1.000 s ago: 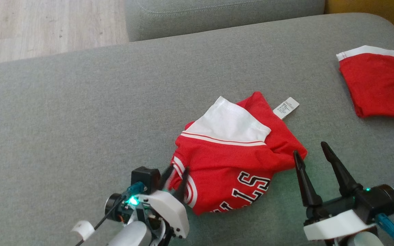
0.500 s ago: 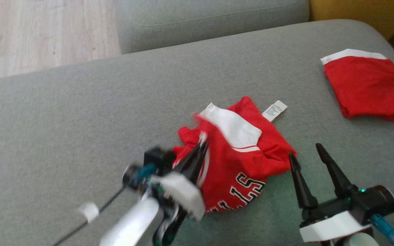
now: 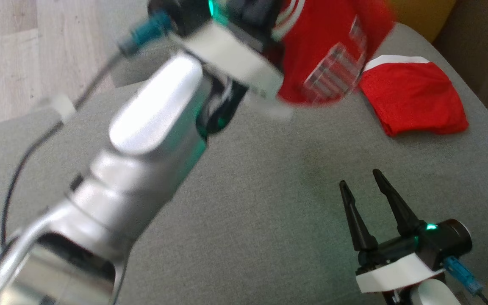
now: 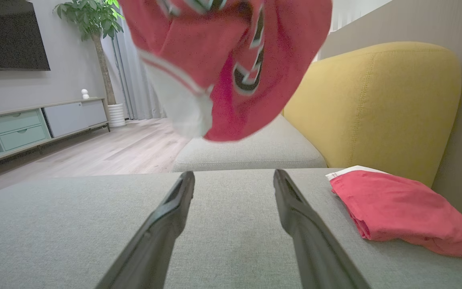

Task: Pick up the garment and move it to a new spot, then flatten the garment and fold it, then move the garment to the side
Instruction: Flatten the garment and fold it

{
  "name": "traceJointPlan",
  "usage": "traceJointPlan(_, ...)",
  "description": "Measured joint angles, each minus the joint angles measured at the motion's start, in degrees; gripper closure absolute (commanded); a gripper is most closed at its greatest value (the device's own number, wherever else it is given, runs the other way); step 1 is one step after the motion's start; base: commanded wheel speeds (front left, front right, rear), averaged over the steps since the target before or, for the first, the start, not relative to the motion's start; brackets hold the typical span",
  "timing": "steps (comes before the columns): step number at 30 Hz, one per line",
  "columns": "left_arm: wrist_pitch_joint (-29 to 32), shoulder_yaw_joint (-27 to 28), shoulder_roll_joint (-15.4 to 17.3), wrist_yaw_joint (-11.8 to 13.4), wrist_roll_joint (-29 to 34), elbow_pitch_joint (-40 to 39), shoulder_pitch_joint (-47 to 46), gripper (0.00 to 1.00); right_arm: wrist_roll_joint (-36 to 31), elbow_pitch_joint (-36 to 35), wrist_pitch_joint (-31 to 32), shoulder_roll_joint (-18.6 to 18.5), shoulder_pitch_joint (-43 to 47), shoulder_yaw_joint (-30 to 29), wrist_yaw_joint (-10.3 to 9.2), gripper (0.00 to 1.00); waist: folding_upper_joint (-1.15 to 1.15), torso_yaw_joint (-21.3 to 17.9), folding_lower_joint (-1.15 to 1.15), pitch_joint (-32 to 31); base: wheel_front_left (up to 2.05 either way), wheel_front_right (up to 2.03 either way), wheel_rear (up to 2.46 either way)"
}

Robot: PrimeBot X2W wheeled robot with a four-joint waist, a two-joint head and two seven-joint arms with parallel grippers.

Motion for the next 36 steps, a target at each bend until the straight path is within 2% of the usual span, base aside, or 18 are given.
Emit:
traceJointPlan(3, -1.15, -0.07, -0.64, -0.18, -3.31, 2.14, -4.31, 1.00, 0.00, -0.02, 0.00, 0.04, 0.13, -0.29, 0.00, 0.00, 0.00, 0.18, 0.00, -0.65, 0.00, 0.00, 0.00)
traceJointPlan(6, -0.78, -2.65, -0.64, -0.19, -4.52, 3.92, -0.99, 1.00, 0.00, -0.64, 0.00, 0.20, 0.82, -1.90, 0.00, 0.00, 0.00, 1.16, -0.01, -0.94, 0.00, 0.00, 0.00)
traceJointPlan(9, -1.03, -7.75, 1.13, -0.26, -5.05, 4.65, 11.24, 1.00, -0.02, -1.91, 0.00, 0.31, 1.12, -3.13, 0.00, 0.00, 0.00, 2.39, 0.00, -0.52, 0.00, 0.00, 0.00)
traceJointPlan(14, -3.72, -12.94, 7.03, -0.13, -5.53, 9.33, 33.67, 1.00, -0.11, -3.22, 0.00, 0.20, 1.25, -4.66, 0.00, 0.00, 0.00, 4.65, 0.00, 1.03, 0.00, 0.00, 0.00)
traceJointPlan(16, -4.67, -13.06, 7.65, 0.05, -5.56, 9.81, 38.22, 1.00, -0.11, -3.38, 0.00, 0.08, 1.26, -5.09, 0.00, 0.00, 0.00, 5.60, 0.00, 1.56, 0.00, 0.00, 0.00)
traceJointPlan(19, -5.34, -13.01, 7.44, 0.45, -5.58, 8.72, 40.34, 1.00, -0.12, -3.48, 0.00, -0.07, 1.30, -5.67, 0.00, 0.00, 0.00, 7.03, 0.00, 1.94, 0.00, 0.00, 0.00)
traceJointPlan(22, -5.42, -13.02, 7.98, 2.32, -5.32, 7.28, 41.02, 1.00, -0.23, -3.49, 0.00, -0.08, 1.68, -5.80, 0.00, 0.00, 0.00, 8.26, 0.00, 1.95, 0.00, 0.00, 0.00)
traceJointPlan(25, -5.42, -13.04, 9.93, 6.04, -3.61, 6.25, 43.09, 1.00, -0.57, -3.48, 0.00, -0.07, 2.12, -5.72, 0.00, 0.00, 0.00, 8.87, 0.00, 1.74, 0.00, 0.00, 0.00)
traceJointPlan(26, -5.43, -12.98, 10.88, 7.44, -3.01, 5.80, 43.73, 0.86, -0.57, -3.49, 0.00, -0.08, 2.11, -5.75, 0.00, 0.00, 0.00, 9.00, 0.00, 1.67, 0.00, 0.00, 0.00)
traceJointPlan(27, -5.41, -12.90, 11.96, 8.54, -2.61, 5.11, 44.17, 0.51, -0.57, -3.49, 0.00, -0.08, 2.12, -5.73, 0.00, 0.00, 0.00, 9.10, 0.00, 1.61, 0.00, 0.00, 0.00)
traceJointPlan(28, -5.33, -12.63, 12.83, 9.75, -2.59, 4.47, 44.40, 0.00, -0.57, -3.50, 0.00, -0.07, 2.12, -5.71, 0.00, 0.00, 0.00, 9.16, 0.00, 1.55, 0.00, 0.00, 0.00)
traceJointPlan(31, -3.72, -12.52, 15.67, 12.71, -0.99, 1.10, 44.13, 0.00, -0.58, -3.57, 0.00, -0.11, 2.12, -5.66, 0.00, 0.00, 0.00, 9.08, 0.00, 1.49, 0.00, 0.00, 0.00)
traceJointPlan(36, -0.23, -12.99, 19.53, 17.16, 5.31, -5.26, 39.11, 0.00, -0.58, -4.13, 0.00, -0.60, 2.10, -5.53, 0.00, 0.00, 0.00, 8.54, 0.00, 2.26, 0.00, 0.00, 0.00)
